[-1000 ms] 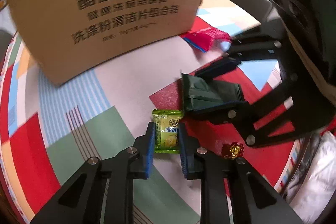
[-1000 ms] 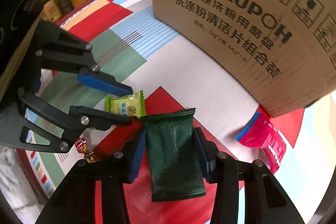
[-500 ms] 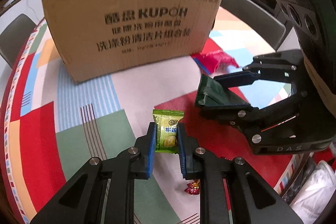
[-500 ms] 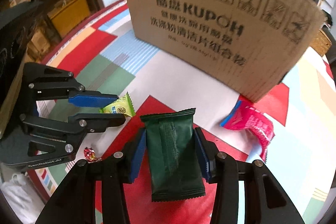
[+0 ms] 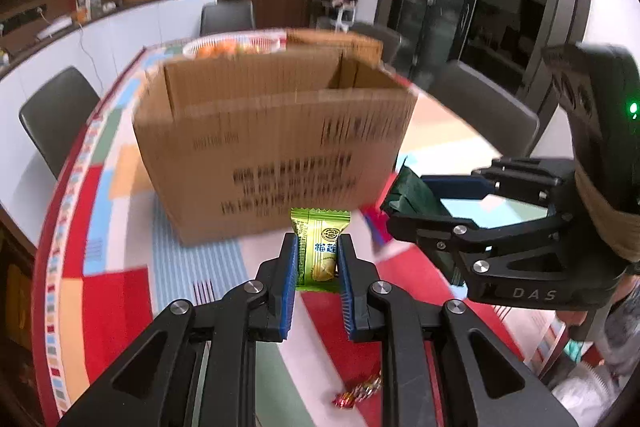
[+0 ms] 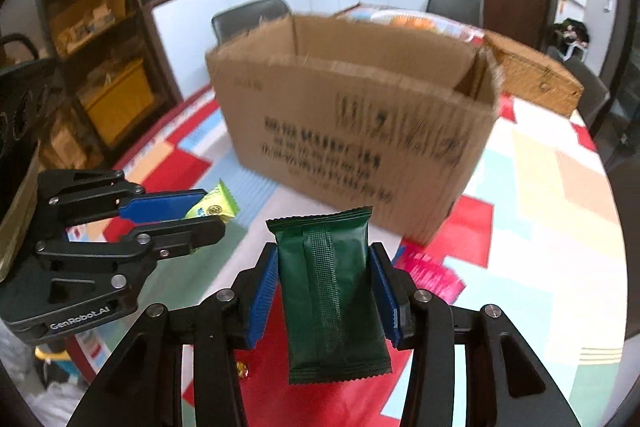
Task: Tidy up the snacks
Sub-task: 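Carry both packets into the box and open both tools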
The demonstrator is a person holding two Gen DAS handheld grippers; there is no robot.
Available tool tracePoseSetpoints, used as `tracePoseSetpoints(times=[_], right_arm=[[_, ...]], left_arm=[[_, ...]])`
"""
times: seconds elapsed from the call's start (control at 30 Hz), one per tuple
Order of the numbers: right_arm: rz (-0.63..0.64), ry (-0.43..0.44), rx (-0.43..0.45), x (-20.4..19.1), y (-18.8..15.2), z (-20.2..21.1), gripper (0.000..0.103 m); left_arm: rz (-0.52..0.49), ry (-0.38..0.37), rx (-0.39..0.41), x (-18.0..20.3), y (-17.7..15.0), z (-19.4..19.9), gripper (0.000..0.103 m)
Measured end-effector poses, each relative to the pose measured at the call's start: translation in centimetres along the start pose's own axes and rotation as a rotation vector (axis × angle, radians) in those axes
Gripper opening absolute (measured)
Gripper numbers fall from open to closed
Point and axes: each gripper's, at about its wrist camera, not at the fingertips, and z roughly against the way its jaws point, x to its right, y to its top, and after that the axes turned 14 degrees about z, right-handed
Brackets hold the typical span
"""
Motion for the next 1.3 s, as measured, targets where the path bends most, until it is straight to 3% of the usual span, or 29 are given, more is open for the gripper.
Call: tracePoseSetpoints(times=[0.33, 0.67, 0.97, 1.3], right_arm=[[-0.042, -0.069, 0.161, 1.7, 2.8, 5.3, 0.046], [-0.086, -0.07, 0.274, 3.0, 6.0, 7.2, 0.046], [-0.113, -0.082, 0.286, 5.2, 9.4, 6.2, 0.046], [-0.129, -0.078, 0.235, 7.7, 12.7, 2.7, 0.046]], left_arm=[[-0.046, -0.038, 0.172, 2.6, 4.0, 4.2, 0.02], [-0.058, -0.039, 0.273, 3.4, 7.9, 5.6, 0.02], [-0.067, 0.034, 0.286, 2.8, 10.9, 3.9, 0.02], [0.024, 0.067, 0.185, -0.1, 14.0, -0.6, 0.02]])
